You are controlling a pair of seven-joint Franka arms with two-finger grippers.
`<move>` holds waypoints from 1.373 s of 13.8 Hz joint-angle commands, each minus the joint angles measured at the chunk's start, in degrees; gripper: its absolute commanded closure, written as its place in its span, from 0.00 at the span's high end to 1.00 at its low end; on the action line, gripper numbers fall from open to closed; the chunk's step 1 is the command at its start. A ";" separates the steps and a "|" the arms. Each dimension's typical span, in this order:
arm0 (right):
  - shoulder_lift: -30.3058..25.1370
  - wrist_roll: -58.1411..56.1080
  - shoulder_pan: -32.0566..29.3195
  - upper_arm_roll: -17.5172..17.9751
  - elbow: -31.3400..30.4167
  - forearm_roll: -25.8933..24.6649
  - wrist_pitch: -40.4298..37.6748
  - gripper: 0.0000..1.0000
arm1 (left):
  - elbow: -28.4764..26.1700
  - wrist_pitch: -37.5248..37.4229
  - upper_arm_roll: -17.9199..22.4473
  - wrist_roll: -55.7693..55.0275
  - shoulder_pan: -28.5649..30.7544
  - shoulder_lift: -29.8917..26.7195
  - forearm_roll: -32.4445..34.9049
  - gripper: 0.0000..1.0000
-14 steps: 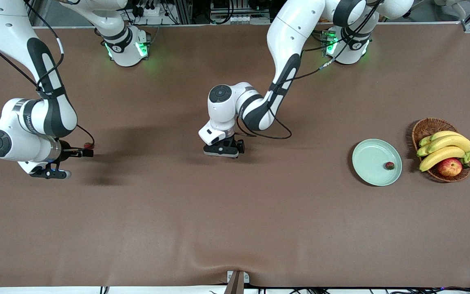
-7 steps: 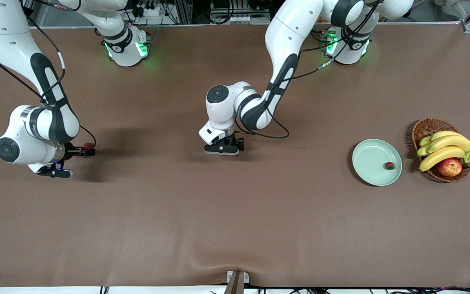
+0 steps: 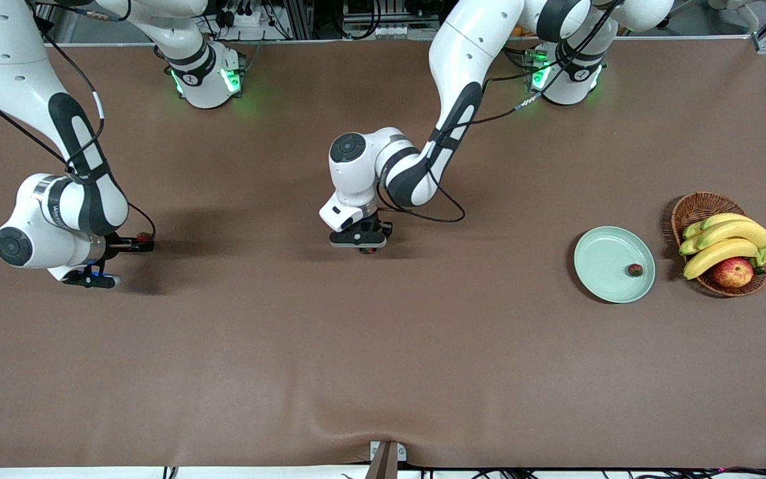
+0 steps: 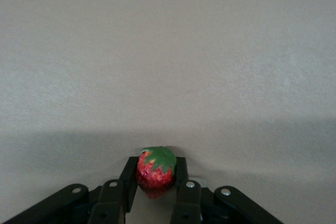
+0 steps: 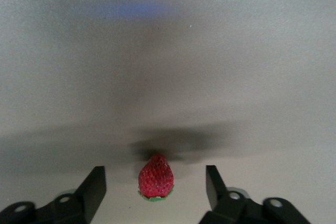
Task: Collect all strawberries into plate
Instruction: 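Carry the strawberry to the green plate with the left gripper and release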
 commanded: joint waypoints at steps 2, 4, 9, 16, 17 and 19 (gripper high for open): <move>0.04 -1.17 -0.87 0.66 -0.84 -1.27 0.08 0.76 | -0.33 -6.17 1.21 -2.05 1.20 -4.47 0.77 0.00; 0.13 -1.17 -0.87 0.66 -0.84 -1.27 -0.10 0.73 | -0.33 -8.90 1.40 -5.81 4.27 -6.68 0.77 0.00; 0.22 -1.26 -0.43 0.66 -0.84 -1.27 -0.19 0.58 | -1.20 -16.36 -1.06 -7.15 19.56 -13.70 -2.75 0.00; 0.22 -2.58 -0.34 0.66 -0.84 -1.27 -0.89 0.34 | -13.41 -18.67 -1.07 -2.68 32.57 -20.92 -2.66 0.00; 0.22 -2.58 -0.34 0.66 -0.75 -1.27 -0.89 0.31 | -15.68 -18.67 -1.07 -0.05 34.33 -22.14 -2.49 0.00; 0.13 -3.01 -0.34 0.66 -0.66 -1.27 -0.89 0.22 | -21.39 -17.88 -1.07 7.14 38.02 -26.18 -2.31 0.00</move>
